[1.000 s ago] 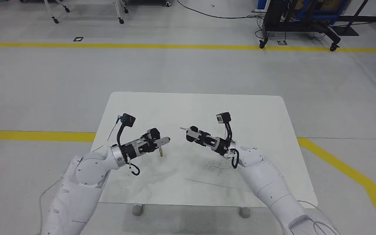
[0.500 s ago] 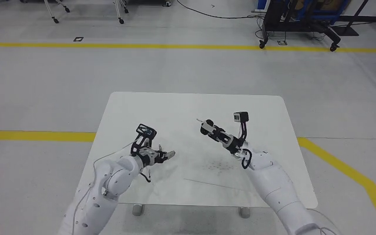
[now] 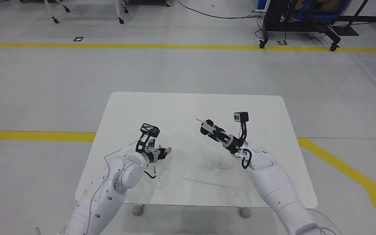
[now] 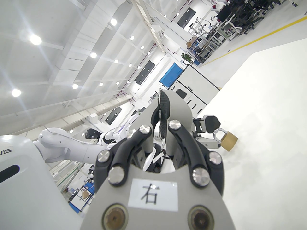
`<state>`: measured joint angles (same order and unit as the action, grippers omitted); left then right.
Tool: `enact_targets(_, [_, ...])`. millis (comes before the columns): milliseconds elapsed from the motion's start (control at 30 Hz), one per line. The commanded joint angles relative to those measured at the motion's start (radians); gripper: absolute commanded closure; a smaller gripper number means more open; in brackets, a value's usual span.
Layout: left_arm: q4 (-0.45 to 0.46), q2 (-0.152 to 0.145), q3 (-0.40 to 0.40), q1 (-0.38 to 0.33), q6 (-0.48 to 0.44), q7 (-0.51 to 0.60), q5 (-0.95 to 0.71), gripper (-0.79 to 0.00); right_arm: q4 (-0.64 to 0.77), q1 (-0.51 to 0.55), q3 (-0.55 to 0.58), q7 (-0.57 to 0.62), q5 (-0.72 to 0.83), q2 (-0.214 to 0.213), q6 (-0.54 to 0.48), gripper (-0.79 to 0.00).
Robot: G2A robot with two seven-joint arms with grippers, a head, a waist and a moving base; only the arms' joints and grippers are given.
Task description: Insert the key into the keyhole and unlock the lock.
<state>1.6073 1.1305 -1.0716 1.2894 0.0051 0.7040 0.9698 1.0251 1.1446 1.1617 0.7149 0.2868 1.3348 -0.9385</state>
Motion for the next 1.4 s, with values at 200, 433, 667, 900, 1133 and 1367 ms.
enact_targets(200, [-0.025, 0.008, 0.018, -0.021, 0.022, 0.010, 0.024, -0.489, 0.000, 0.000, 0.000, 0.000, 0.000, 0.000, 0.000, 0.000])
enact_targets(433, [-0.032, 0.013, 0.022, -0.026, 0.032, 0.013, 0.036, 0.000, 0.000, 0.000, 0.000, 0.000, 0.000, 0.000, 0.000, 0.000])
enact_targets(667, [-0.029, 0.012, 0.015, -0.022, 0.031, 0.039, 0.064, 0.000, 0.000, 0.000, 0.000, 0.000, 0.000, 0.000, 0.000, 0.000])
enact_targets(900, [-0.033, 0.013, 0.007, -0.018, 0.027, 0.047, 0.089, 0.000, 0.000, 0.000, 0.000, 0.000, 0.000, 0.000, 0.000, 0.000])
enact_targets(1133, [-0.026, 0.013, -0.002, -0.013, 0.004, 0.051, 0.090, 0.000, 0.000, 0.000, 0.000, 0.000, 0.000, 0.000, 0.000, 0.000])
enact_targets(1367, [-0.007, 0.009, -0.017, -0.002, -0.061, 0.050, 0.077, 0.000, 0.000, 0.000, 0.000, 0.000, 0.000, 0.000, 0.000, 0.000])
